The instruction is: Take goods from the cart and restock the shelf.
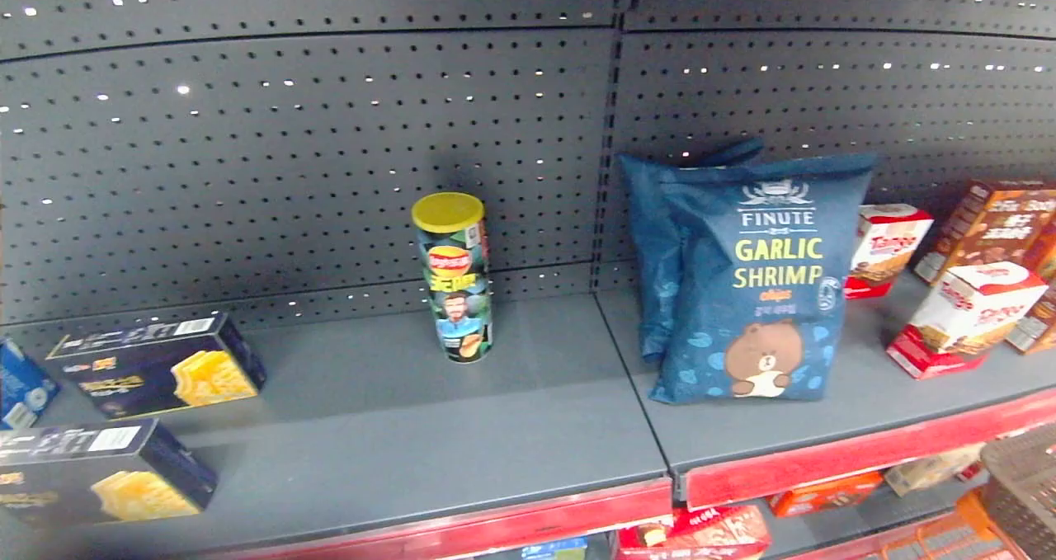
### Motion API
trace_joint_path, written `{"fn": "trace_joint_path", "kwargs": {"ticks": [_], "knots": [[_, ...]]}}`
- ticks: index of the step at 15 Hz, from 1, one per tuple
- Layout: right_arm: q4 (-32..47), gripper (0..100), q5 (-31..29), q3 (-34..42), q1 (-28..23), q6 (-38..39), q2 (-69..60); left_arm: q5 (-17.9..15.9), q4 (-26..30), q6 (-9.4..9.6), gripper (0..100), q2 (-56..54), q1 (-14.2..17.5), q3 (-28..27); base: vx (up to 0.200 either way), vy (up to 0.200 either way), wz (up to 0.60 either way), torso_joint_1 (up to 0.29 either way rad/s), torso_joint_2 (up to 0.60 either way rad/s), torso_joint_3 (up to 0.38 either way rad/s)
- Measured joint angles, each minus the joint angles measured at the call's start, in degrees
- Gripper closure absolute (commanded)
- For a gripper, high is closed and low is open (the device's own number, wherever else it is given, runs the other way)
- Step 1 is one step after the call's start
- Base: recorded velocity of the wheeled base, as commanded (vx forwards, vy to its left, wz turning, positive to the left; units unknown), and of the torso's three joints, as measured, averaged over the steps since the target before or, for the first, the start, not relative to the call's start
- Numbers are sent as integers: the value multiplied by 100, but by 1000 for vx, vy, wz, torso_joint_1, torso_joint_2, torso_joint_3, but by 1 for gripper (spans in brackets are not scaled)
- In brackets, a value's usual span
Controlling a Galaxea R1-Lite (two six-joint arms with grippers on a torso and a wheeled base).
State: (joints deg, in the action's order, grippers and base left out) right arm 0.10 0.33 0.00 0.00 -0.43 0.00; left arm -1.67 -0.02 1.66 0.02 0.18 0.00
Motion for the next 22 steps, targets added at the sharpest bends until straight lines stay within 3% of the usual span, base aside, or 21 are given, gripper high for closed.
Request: {"fn": "trace_joint_path", "kwargs": {"ticks": [13, 22], "knots": [[0, 0, -1, 0, 0, 7, 0, 1, 2, 1, 0, 0, -5, 0, 0, 0, -600, 3, 3, 3], [-2, 0, -1, 0, 0, 10, 0, 1, 2, 1, 0, 0, 0, 0, 0, 0, 0, 0, 0, 0]]}}
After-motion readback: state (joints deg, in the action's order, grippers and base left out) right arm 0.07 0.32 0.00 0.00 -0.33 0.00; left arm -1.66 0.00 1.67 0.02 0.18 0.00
